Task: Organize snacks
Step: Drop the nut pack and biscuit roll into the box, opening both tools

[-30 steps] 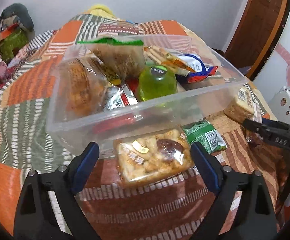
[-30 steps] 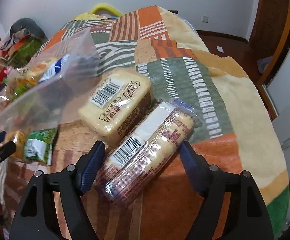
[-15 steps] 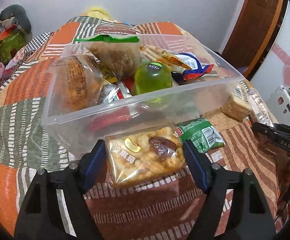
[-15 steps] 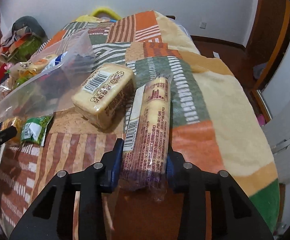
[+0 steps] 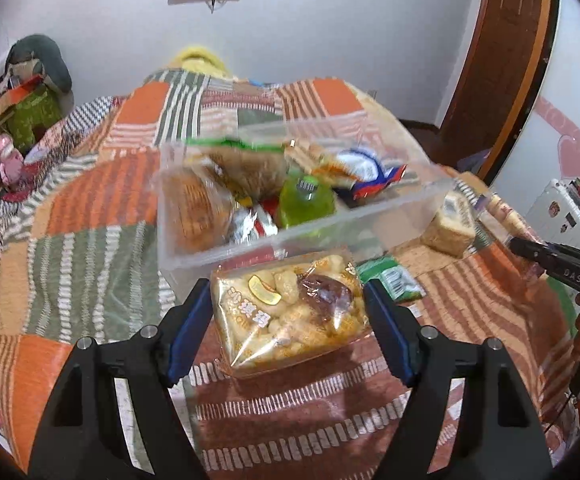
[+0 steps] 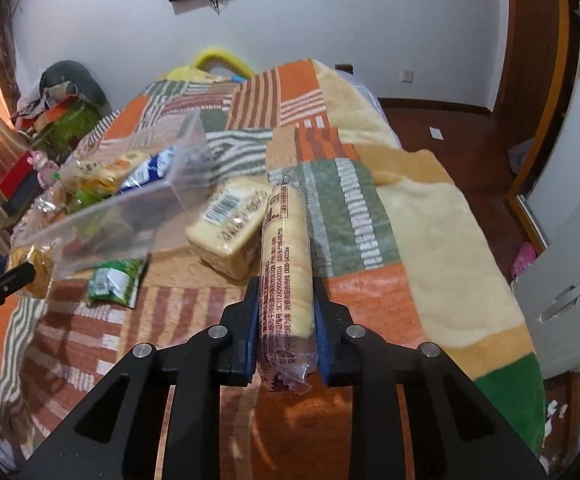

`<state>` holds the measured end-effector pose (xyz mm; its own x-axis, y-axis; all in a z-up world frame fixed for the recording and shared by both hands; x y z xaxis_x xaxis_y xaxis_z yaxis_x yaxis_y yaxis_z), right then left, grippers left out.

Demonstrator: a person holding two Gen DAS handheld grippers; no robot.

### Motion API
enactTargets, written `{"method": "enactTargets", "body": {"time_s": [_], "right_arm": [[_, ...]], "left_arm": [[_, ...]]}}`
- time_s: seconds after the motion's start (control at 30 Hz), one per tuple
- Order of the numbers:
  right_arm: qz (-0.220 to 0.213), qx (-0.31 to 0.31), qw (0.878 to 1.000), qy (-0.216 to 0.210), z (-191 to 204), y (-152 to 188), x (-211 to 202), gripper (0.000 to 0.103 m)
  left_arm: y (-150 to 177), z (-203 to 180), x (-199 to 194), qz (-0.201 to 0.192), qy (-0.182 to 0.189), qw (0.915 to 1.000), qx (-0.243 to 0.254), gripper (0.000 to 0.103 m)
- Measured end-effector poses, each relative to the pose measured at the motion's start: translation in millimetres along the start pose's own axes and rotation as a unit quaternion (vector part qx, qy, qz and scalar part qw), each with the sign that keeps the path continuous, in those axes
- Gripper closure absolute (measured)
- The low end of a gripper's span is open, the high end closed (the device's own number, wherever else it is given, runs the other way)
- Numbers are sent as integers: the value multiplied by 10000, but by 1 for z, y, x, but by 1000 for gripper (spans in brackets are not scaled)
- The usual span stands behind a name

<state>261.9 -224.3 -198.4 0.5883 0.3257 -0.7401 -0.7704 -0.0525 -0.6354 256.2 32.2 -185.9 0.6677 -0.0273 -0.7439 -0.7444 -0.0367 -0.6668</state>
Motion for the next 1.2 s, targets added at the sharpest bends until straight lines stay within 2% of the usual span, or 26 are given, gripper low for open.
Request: {"method": "enactTargets", "body": {"time_s": [0.27, 0.53, 0.73, 0.93, 1.2], "right_arm": [[-480, -212, 9983, -235, 26, -41, -15, 82], [-740, -511, 9946, -523, 74, -72, -6, 82], [-636, -742, 9929, -678, 106, -87, 26, 82], [-390, -850, 9928, -753, 124, -87, 59, 82], [-226, -778, 9948, -610, 118, -85, 75, 82]], "left_arm": [[-32, 0, -21, -375, -18, 9993, -23, 27], [-58, 11, 5, -286, -162, 9993, -152, 27], [-61, 19, 28, -134, -230, 9994, -203, 27], [-59, 27, 44, -22, -284, 9994, -210, 27], [-58, 23, 49, -102, -465, 9989, 23, 27]]}}
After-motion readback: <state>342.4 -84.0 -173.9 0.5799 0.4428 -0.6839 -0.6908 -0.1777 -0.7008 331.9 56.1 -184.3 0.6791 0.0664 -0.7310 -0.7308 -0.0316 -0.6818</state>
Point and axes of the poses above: each gripper's, at about its wrist camera, not at the fingertips, and x roughly the way its jaws point, z to its left, y to its underside, the point moved 7 cm from there along x, roughly the way its jaws point, and after that the axes turned 5 degrees about -y, right-handed, at the moved point
